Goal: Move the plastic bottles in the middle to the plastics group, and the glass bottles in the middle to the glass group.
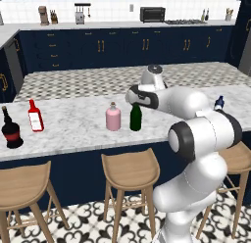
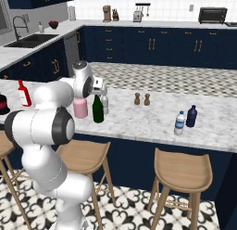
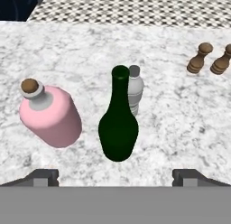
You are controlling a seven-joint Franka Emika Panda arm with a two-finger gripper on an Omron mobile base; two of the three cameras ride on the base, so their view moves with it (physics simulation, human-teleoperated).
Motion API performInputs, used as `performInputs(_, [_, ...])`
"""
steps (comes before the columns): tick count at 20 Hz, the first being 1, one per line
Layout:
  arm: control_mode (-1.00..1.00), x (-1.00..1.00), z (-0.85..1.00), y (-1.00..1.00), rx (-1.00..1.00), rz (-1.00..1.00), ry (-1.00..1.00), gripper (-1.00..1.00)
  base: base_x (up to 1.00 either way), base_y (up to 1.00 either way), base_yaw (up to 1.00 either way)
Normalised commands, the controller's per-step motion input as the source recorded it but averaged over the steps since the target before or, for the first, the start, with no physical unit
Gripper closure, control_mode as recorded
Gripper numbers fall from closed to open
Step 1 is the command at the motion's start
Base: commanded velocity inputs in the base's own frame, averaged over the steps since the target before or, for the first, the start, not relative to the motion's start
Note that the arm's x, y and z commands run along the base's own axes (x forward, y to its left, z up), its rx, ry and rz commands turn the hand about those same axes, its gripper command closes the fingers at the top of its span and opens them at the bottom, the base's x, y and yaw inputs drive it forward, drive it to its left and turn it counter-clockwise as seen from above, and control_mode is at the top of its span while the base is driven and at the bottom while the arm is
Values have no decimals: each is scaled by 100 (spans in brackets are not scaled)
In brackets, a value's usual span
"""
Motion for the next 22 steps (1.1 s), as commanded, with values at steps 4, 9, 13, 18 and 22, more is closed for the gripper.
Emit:
performInputs(4, [-100, 1, -1, 0, 0, 0, -3, -100, 0, 0, 0])
performInputs(9, [-100, 24, 0, 0, 0, 0, 0, -100, 0, 0, 0])
performInputs(13, [-100, 21, -9, 0, 0, 0, 2, -100, 0, 0, 0])
performInputs(18, [-100, 19, -18, 0, 0, 0, 6, -100, 0, 0, 0])
performInputs(22, [-100, 4, -13, 0, 0, 0, 6, -100, 0, 0, 0])
